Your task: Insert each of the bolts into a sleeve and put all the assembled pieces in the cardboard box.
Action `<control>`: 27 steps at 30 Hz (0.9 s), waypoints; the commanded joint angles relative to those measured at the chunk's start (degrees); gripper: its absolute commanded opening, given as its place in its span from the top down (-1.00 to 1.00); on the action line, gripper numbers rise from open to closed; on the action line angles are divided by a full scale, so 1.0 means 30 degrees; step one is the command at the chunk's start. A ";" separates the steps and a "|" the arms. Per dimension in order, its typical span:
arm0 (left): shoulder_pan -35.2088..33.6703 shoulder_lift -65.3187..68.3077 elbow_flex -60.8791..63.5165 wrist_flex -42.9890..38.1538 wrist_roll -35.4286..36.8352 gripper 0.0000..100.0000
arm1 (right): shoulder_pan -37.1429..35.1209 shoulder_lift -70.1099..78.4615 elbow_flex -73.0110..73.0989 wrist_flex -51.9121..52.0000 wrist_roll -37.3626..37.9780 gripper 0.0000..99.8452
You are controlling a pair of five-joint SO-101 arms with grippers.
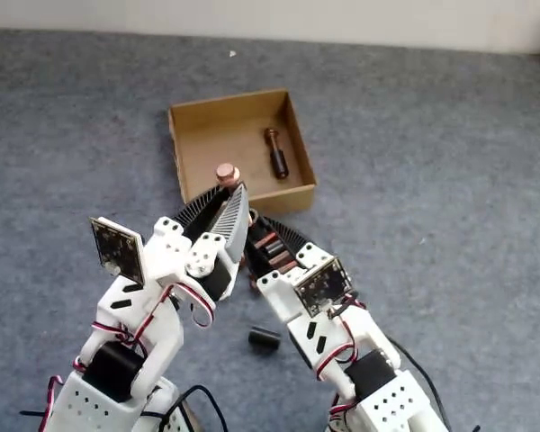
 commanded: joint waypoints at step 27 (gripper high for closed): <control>0.0278 -0.0220 0.2564 -0.2227 -0.4864 0.97 | 0.0366 -0.0425 0.2212 -0.0132 0.0088 0.99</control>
